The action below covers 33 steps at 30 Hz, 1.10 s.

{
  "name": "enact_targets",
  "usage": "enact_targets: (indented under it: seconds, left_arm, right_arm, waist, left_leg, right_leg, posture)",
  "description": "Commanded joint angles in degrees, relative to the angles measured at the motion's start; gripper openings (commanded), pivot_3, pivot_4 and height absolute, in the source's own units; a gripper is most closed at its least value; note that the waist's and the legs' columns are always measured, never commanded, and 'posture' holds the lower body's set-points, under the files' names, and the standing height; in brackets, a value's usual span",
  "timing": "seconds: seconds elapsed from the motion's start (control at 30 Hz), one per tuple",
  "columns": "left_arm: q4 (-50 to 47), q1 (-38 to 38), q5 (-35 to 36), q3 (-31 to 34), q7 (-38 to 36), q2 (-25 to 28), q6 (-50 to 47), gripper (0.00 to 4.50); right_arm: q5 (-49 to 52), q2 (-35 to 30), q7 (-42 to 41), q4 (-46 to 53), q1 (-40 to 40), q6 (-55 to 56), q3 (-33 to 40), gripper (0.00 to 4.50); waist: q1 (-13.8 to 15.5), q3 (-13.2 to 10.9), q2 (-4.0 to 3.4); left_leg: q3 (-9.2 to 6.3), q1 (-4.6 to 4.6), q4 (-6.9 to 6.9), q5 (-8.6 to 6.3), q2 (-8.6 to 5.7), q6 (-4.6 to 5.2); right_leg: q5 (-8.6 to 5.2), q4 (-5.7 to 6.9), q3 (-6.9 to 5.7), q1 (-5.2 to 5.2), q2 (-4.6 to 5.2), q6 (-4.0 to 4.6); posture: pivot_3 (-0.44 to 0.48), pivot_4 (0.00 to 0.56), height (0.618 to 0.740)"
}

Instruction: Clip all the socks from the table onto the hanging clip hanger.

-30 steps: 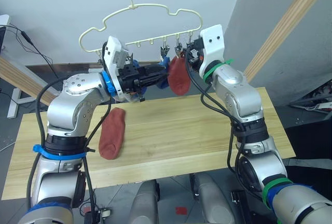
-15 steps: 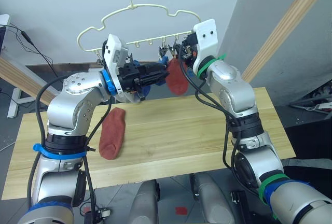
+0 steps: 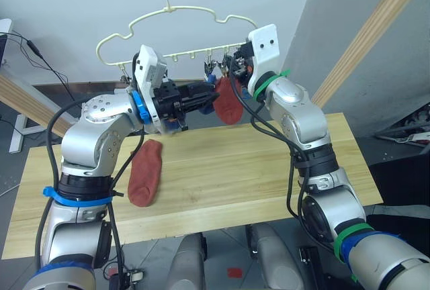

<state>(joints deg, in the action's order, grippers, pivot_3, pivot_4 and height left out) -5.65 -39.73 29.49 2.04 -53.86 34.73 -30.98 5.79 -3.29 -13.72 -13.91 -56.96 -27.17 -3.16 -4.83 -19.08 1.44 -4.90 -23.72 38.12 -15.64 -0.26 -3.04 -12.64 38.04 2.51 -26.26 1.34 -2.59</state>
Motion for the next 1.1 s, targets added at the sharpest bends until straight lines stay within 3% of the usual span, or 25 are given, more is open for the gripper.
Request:
enact_targets:
  seconds: [0.03,0.1,0.27,0.37,0.47,0.57,0.67,0.83,1.1]
  left_arm:
    - [-3.02,0.77,1.20,1.41,0.35,0.20,0.02,1.24]
    - [-3.67,1.57,1.11,1.50,1.10,0.04,-0.08,1.24]
    - [-6.34,5.56,-1.57,0.96,4.79,-0.37,1.76,1.24]
    - [-8.17,13.84,-8.11,0.17,10.65,-0.03,4.73,1.24]
    - [-8.62,20.46,-12.27,0.52,13.68,0.54,6.98,2.06]
    - [-4.42,26.32,-15.09,4.74,21.41,-1.72,7.04,2.95]
    - [0.56,29.24,-16.10,7.39,24.33,-2.77,8.73,3.87]
    - [11.17,27.90,-14.33,12.24,28.28,-5.42,8.43,3.87]
    - [23.61,22.83,-15.68,12.86,30.61,-7.39,11.42,3.87]
  right_arm:
    - [0.72,0.31,-0.12,1.20,-1.62,1.70,1.04,0.57]
    - [0.81,0.34,-0.08,1.14,-1.63,1.72,1.22,0.01]
    - [0.91,0.32,-0.21,1.17,-1.59,1.70,1.54,0.01]
    - [0.99,0.25,-0.41,0.90,-1.83,1.86,1.82,0.01]
    - [1.01,0.17,-0.56,0.78,-1.98,1.92,1.98,0.00]
    - [0.97,0.06,-0.80,0.54,-2.18,1.92,2.21,0.00]
    - [0.90,-0.03,-0.97,0.47,-2.31,1.82,2.35,0.00]
    - [0.80,-0.33,-1.27,0.77,-2.27,1.28,2.40,0.00]
    - [0.72,-0.25,-1.41,1.59,-1.98,0.43,1.87,0.00]
  waist:
    - [0.00,0.00,0.00]
    - [0.00,0.00,0.00]
    - [-0.01,0.00,0.00]
    - [-0.18,0.00,0.00]
    - [-0.23,-0.01,-0.01]
    - [0.03,-0.01,-0.02]
    - [0.04,-0.01,-0.02]
    - [0.18,-0.01,-0.02]
    - [0.09,-0.01,-0.02]
  left_leg:
    - [0.00,0.00,0.00,0.00,0.00,0.00]
    - [0.00,0.00,0.00,0.00,0.00,0.00]
    - [-0.01,0.00,0.00,0.00,0.01,0.00]
    - [0.02,0.01,-0.02,0.00,0.02,0.00]
    - [0.10,0.07,-0.11,0.00,0.07,0.01]
    - [0.04,-0.03,-0.06,0.00,0.17,0.00]
    - [0.04,-0.03,-0.03,0.00,0.19,0.01]
    - [0.03,-0.05,-0.04,-0.01,0.16,0.01]
    - [0.03,-0.06,-0.04,-0.01,0.10,0.01]
  right_leg:
    - [0.00,0.00,0.00,0.00,0.00,0.00]
    - [0.00,0.00,0.01,0.00,0.00,0.00]
    - [0.00,0.01,0.00,0.00,0.00,0.00]
    - [0.00,0.00,0.04,0.00,0.01,0.00]
    - [0.00,0.00,0.13,-0.04,0.02,0.01]
    - [0.00,0.04,0.06,-0.15,0.02,0.01]
    - [0.00,0.06,0.07,-0.13,0.06,0.01]
    - [0.00,0.04,0.03,-0.12,0.08,0.01]
    - [0.00,0.04,0.00,-0.12,0.09,0.01]
  posture:
    - [-0.051,0.352,0.740]
    - [-0.051,0.352,0.740]
    - [-0.051,0.352,0.740]
    - [-0.052,0.355,0.740]
    - [-0.050,0.356,0.740]
    - [-0.049,0.360,0.740]
    - [-0.052,0.362,0.740]
    - [-0.057,0.370,0.740]
    - [-0.066,0.367,0.740]
